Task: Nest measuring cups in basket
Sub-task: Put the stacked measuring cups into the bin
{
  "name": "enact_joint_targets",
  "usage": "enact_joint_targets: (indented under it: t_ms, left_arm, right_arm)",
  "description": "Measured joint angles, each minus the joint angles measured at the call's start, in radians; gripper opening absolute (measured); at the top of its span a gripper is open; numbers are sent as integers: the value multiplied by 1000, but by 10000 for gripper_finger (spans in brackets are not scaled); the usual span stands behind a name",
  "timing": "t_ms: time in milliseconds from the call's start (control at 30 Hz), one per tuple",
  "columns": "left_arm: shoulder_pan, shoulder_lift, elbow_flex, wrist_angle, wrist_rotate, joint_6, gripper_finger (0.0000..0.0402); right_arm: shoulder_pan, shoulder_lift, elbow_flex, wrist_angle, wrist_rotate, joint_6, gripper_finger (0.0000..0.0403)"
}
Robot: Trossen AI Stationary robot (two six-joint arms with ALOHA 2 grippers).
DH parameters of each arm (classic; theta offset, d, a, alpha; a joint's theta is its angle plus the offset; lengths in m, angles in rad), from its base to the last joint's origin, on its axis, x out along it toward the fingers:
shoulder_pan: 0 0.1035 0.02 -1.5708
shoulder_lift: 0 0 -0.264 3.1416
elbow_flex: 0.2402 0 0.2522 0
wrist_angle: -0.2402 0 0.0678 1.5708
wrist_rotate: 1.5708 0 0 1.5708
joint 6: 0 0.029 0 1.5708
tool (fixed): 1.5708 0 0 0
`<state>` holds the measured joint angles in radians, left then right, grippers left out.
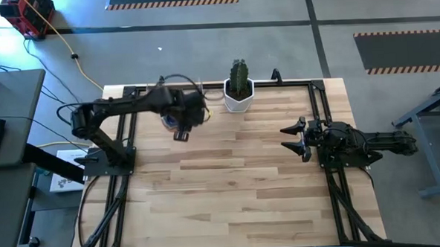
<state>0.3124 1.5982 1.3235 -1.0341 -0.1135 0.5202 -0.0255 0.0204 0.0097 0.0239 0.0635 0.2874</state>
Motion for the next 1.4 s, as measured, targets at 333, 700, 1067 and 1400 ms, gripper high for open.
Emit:
enact_joint_targets:
  t_ms: [333, 700, 1067, 1400]
  left_arm:
    - [240, 0, 86, 50, -3, 134, 142]
    - [461, 22, 50, 214, 54, 200, 142]
    - [517, 184, 47, 226, 129, 199, 142]
    - [520, 269, 47, 240, 178, 196, 151]
  right_arm:
    - [0, 0, 0, 0, 0, 0, 287]
    - [0, 0, 0, 0, 0, 0, 287]
    - [0, 0, 0, 0, 0, 0, 287]
    - [0, 0, 0, 0, 0, 0, 287]
